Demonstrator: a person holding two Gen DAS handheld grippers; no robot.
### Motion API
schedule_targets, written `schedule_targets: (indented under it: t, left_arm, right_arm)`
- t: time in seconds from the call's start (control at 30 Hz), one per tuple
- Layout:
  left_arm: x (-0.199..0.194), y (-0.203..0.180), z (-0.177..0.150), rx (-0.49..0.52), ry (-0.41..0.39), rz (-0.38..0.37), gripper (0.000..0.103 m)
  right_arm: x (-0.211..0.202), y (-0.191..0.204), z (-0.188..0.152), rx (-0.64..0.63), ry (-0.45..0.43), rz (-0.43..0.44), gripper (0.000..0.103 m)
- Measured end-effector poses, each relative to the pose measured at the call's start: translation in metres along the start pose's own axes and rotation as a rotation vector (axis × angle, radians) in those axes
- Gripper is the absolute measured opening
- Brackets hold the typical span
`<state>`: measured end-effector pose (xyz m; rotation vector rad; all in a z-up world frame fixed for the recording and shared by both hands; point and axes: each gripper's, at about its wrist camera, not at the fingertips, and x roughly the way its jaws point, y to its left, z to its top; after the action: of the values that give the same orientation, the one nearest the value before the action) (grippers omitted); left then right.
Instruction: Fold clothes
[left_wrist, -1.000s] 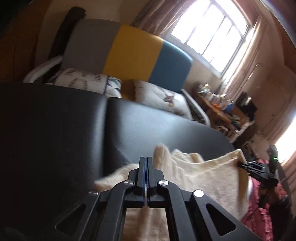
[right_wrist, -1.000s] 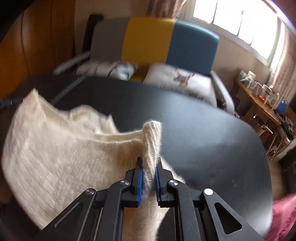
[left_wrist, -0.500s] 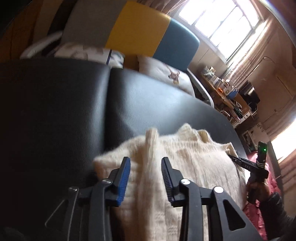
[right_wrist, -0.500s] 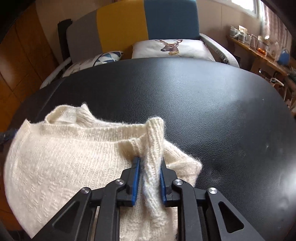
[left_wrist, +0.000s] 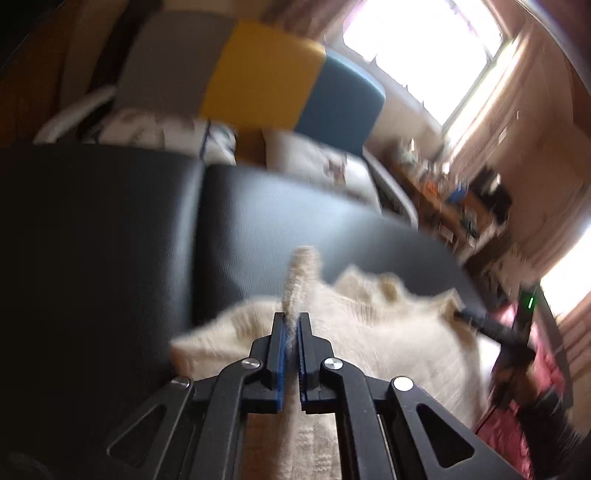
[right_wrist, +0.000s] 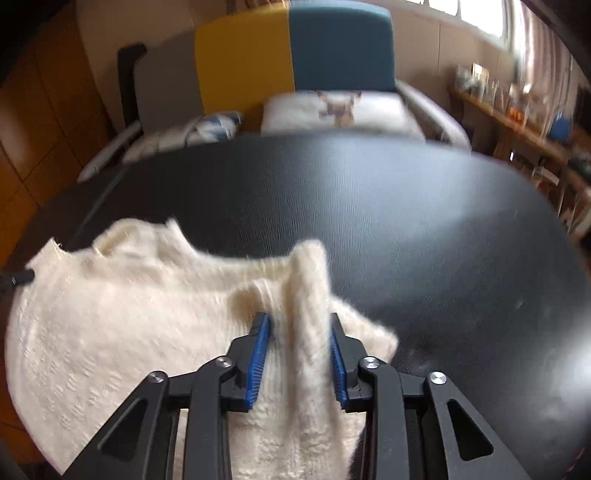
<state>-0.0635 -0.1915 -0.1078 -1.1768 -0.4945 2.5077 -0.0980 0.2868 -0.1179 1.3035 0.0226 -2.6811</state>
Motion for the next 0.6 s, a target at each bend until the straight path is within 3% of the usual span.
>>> schedule_targets:
  t: [0.07, 0.2, 0.27, 0.3, 0.33, 0.37, 0.43, 0.47, 0.5, 0.57, 0.6]
  left_arm:
    - [0.014, 0.01, 0.004, -0.01, 0.03, 0.066, 0.004]
    - [0.06, 0.024, -0.009, -0.023, 0.153, 0.173, 0.008]
    - [0.058, 0.021, -0.01, -0.029, 0.123, 0.193, 0.013]
    - [0.052, 0.017, -0.007, -0.024, 0.096, 0.226, 0.022]
    - [0.046, 0.011, -0.004, -0.016, 0.068, 0.256, 0.022]
    - [0.039, 0.005, -0.002, 0.009, 0.038, 0.267, 0.023]
    - [0.029, -0.01, 0.001, 0.068, 0.025, 0.186, 0.026]
    - [0.031, -0.021, 0.001, 0.112, 0.043, 0.143, 0.027]
    - [0.033, -0.033, 0.0, 0.157, 0.061, 0.105, 0.027]
    - [0.048, -0.057, -0.002, 0.273, 0.1, 0.087, 0.029]
    - [0.056, -0.069, -0.004, 0.326, 0.122, 0.079, 0.031]
  right_arm:
    - [0.0, 0.002, 0.006, -0.029, -0.008, -0.035, 0.016]
    - [0.031, -0.002, -0.001, -0.02, 0.076, -0.069, 0.015]
    - [0.035, -0.005, -0.006, 0.005, 0.067, -0.061, 0.016]
    - [0.03, -0.006, -0.006, 0.007, 0.057, -0.066, 0.018]
    - [0.026, -0.008, -0.006, 0.01, 0.048, -0.071, 0.02]
    - [0.02, -0.008, -0.005, 0.006, 0.033, -0.081, 0.027]
    - [0.002, -0.002, -0.003, -0.027, -0.022, -0.083, 0.033]
    - [-0.009, 0.003, -0.001, -0.041, -0.05, -0.04, 0.042]
    - [-0.019, 0.01, 0.001, -0.051, -0.066, 0.022, 0.06]
    - [-0.033, 0.028, 0.004, -0.085, -0.077, 0.131, 0.078]
    - [-0.034, 0.038, 0.006, -0.118, -0.074, 0.169, 0.08]
